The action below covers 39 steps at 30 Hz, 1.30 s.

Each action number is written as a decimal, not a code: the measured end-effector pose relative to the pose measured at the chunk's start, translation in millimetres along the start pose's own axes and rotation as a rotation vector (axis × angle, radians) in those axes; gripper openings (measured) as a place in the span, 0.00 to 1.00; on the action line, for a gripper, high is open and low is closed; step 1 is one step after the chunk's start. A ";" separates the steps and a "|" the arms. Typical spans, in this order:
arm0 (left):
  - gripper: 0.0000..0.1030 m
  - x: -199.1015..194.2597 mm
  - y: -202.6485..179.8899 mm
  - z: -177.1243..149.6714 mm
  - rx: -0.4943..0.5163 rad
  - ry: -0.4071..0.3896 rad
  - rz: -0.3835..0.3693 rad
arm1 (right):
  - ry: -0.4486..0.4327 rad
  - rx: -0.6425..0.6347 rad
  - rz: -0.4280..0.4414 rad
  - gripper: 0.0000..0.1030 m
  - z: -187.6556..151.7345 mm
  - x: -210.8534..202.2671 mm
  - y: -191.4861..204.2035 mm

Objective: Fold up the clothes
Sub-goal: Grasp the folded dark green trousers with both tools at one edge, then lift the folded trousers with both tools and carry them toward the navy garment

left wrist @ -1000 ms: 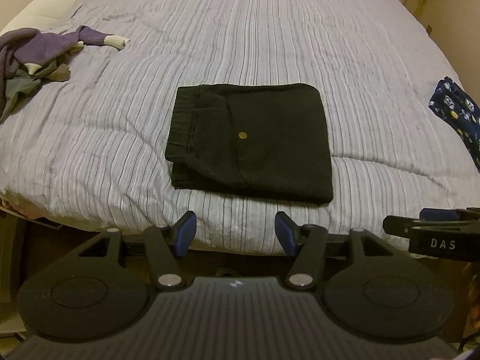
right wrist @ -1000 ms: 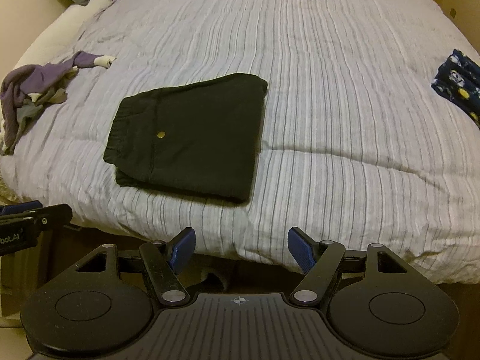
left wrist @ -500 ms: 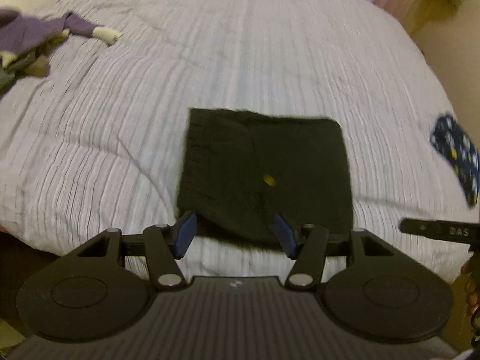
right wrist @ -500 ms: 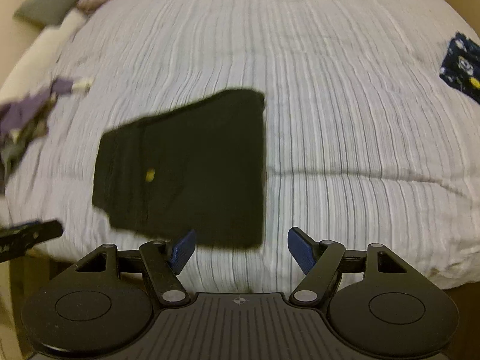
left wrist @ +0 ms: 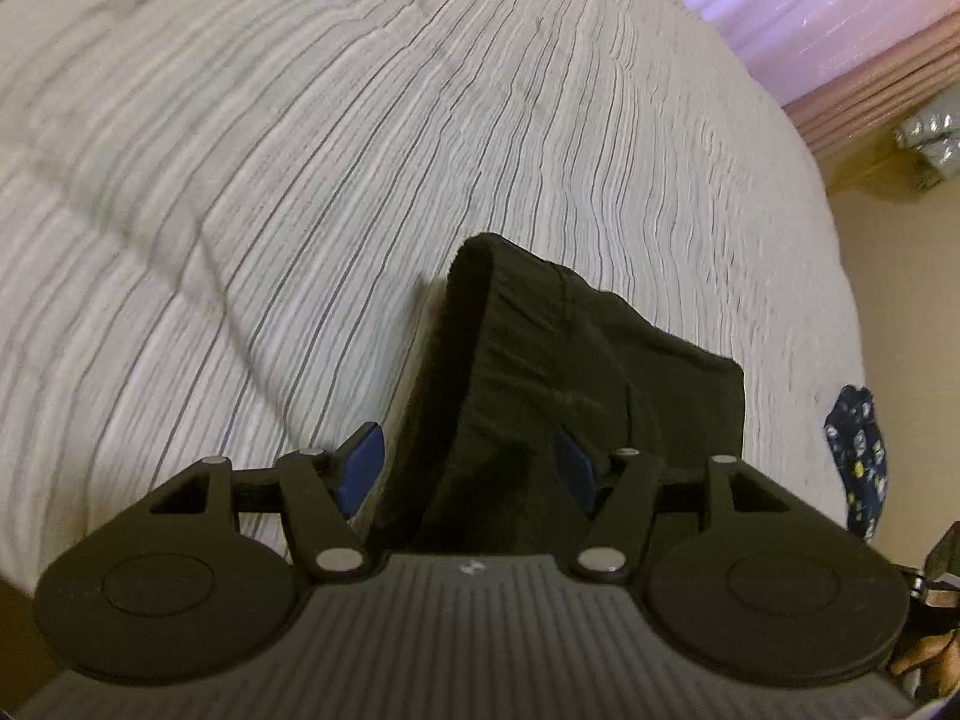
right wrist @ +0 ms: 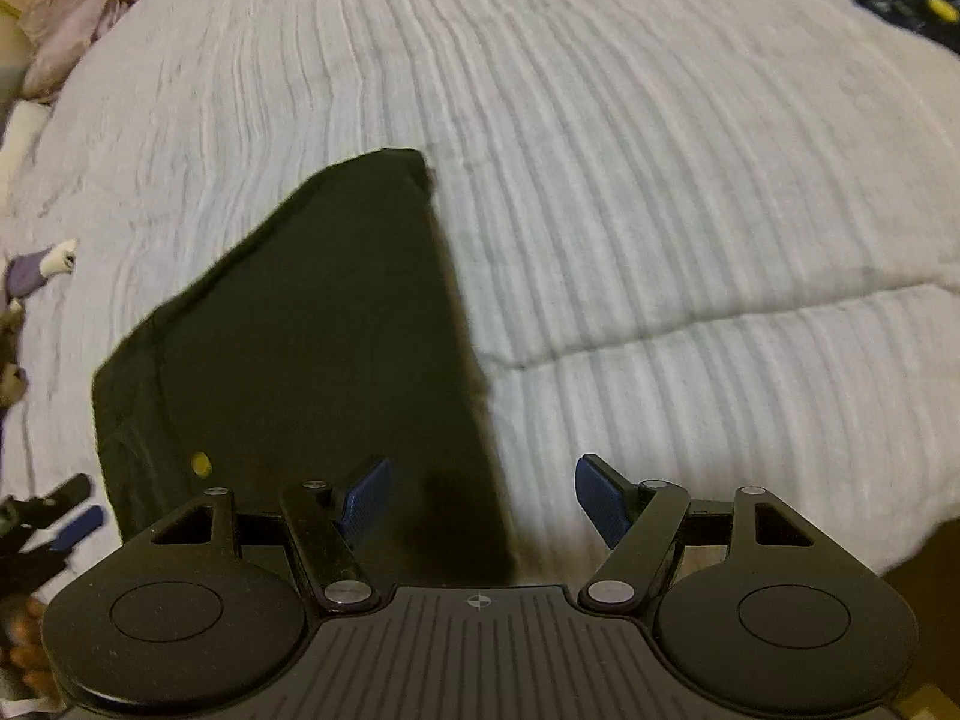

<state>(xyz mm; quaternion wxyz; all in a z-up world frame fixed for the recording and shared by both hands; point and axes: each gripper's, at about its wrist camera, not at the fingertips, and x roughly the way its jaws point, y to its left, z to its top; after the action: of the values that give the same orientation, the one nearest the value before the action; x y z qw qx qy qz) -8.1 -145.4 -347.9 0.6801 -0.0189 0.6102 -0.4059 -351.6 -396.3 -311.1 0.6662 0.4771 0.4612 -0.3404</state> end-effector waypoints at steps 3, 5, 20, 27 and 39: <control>0.57 14.4 13.1 2.8 -0.054 0.007 -0.068 | -0.018 0.063 0.032 0.69 7.5 13.5 -2.7; 0.58 23.2 18.8 4.1 -0.071 0.018 -0.130 | -0.048 0.104 0.063 0.69 11.8 18.6 -6.3; 0.82 80.2 50.3 2.8 -0.144 0.088 -0.326 | -0.084 0.222 0.342 0.69 22.5 48.9 -35.6; 0.74 84.8 44.9 5.8 -0.126 0.101 -0.341 | -0.038 0.221 0.440 0.69 25.5 72.6 -49.9; 0.68 75.6 19.1 -2.3 -0.092 0.027 -0.223 | 0.054 -0.023 0.563 0.30 41.5 99.0 -22.7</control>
<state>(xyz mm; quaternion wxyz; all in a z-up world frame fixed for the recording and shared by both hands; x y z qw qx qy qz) -5.5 -175.0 -420.0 0.6209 -0.1123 0.6316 -0.4506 -325.9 -444.2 -406.4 0.7274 0.5877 0.3319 -0.1242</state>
